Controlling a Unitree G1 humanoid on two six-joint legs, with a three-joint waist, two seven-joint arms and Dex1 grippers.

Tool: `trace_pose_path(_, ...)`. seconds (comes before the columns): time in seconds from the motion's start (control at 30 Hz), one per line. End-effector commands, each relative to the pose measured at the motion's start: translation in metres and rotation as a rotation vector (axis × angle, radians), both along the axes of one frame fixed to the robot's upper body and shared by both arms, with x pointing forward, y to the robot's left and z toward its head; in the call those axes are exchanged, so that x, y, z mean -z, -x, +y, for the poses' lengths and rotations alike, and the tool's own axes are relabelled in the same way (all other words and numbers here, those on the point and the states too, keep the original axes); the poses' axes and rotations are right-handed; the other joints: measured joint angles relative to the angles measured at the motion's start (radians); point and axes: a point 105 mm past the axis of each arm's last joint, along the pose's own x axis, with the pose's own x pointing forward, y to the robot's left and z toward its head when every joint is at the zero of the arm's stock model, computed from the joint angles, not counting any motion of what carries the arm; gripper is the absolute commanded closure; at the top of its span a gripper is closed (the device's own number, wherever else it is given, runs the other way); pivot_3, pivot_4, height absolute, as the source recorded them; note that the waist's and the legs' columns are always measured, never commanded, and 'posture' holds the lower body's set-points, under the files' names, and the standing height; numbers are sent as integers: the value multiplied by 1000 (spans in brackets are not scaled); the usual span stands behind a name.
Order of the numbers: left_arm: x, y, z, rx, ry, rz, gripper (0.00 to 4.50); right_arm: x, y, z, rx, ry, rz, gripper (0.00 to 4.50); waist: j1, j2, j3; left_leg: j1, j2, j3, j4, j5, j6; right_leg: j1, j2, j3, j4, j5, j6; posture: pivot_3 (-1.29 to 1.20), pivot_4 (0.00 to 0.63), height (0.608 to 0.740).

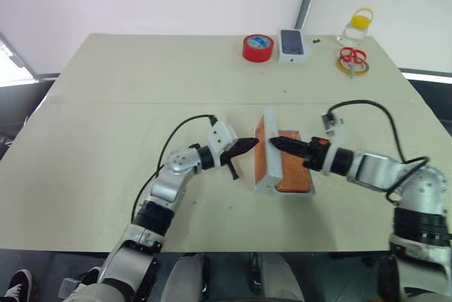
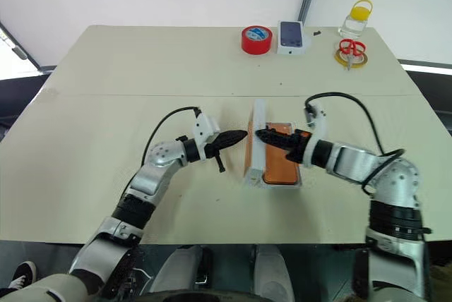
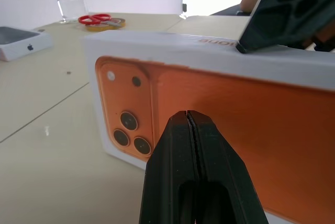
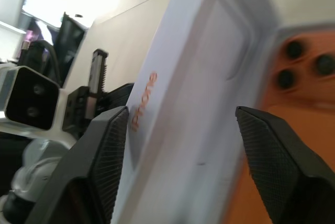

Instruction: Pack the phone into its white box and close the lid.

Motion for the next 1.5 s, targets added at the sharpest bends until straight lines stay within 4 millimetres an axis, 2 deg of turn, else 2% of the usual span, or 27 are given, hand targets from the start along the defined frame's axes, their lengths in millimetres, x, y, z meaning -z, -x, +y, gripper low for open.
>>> trace_pose_path(0.03,-8,1,-18,33,20,-37,4500,13,-4,-42,126,119,20,1052,-3,0,0,0,0,0,0,0,0,0,0,0,-1,0,0,0,150,740)
trace_pose_path(0.1,-8,1,-28,47,23,-36,4500,7,-4,-59,157,157,-19,1052,-3,-1,0,0,0,1,0,0,1,0,0,0,-1,0,0,0,150,740)
trace_pose_path(0.2,-13,-2,-31,35,43,-30,4500,5,-3,-69,177,210,-62,1052,-10,0,1,0,1,2,0,-1,2,-2,1,1,-1,0,0,0,150,740)
trace_pose_path(0.3,-18,-5,-24,30,84,28,4500,3,-4,-70,179,325,-153,1052,-6,0,1,0,4,1,-1,-2,3,-2,4,1,-1,2,3,0,150,740)
trace_pose_path(0.37,-18,-4,-15,29,84,56,4500,-7,-9,-64,198,304,-231,1052,-8,0,1,0,5,1,-1,-2,3,-2,5,1,-1,2,3,0,150,740)
trace_pose_path(0.47,-19,-10,1,-22,74,70,4500,-11,-16,-62,232,388,-350,2336,-6,1,1,0,7,1,-1,-2,3,-3,7,1,-1,2,3,0,150,740)
trace_pose_path(0.6,-10,-30,21,-157,5,95,4500,-6,-17,-55,213,564,-466,4440,-1,1,1,-1,7,1,0,-2,3,-3,8,1,-1,2,3,0,150,740)
trace_pose_path(0.67,1,-38,26,-208,-50,123,4500,5,-15,-48,159,661,-487,4440,0,1,1,-1,7,1,0,-2,3,-2,7,1,-2,2,3,0,150,740)
trace_pose_path(0.73,11,-40,25,-217,-62,203,4500,9,-13,-40,133,641,-485,4440,-3,1,1,-1,6,1,0,-2,3,-2,7,1,-2,2,3,0,150,740)
trace_pose_path(0.87,30,-41,19,-216,-137,316,4500,24,-13,-42,79,802,-483,4440,-3,1,1,-1,5,2,0,-2,3,-2,6,2,-2,2,3,0,150,740)
trace_pose_path(0.93,36,-37,14,-194,-172,338,4500,17,-16,-38,121,697,-472,4440,-2,1,1,-1,5,1,0,-2,3,-2,6,1,-2,2,3,0,150,740)
trace_pose_path(1.17,22,-27,-12,-84,-145,329,4500,18,-13,-40,82,771,-497,4440,0,1,1,0,5,1,0,-2,2,-1,5,1,-2,0,-1,0,150,740)
trace_pose_path(1.33,27,-20,-23,-33,-174,348,4500,12,-13,-38,64,785,-519,4440,-2,1,1,-1,3,1,0,-2,2,-1,3,1,-2,0,-1,0,150,740)
trace_pose_path(1.5,17,-15,-34,12,-168,334,4500,4,-12,-37,54,807,-546,4440,-2,1,1,0,3,1,0,-2,2,-1,3,1,-2,0,-1,0,150,740)
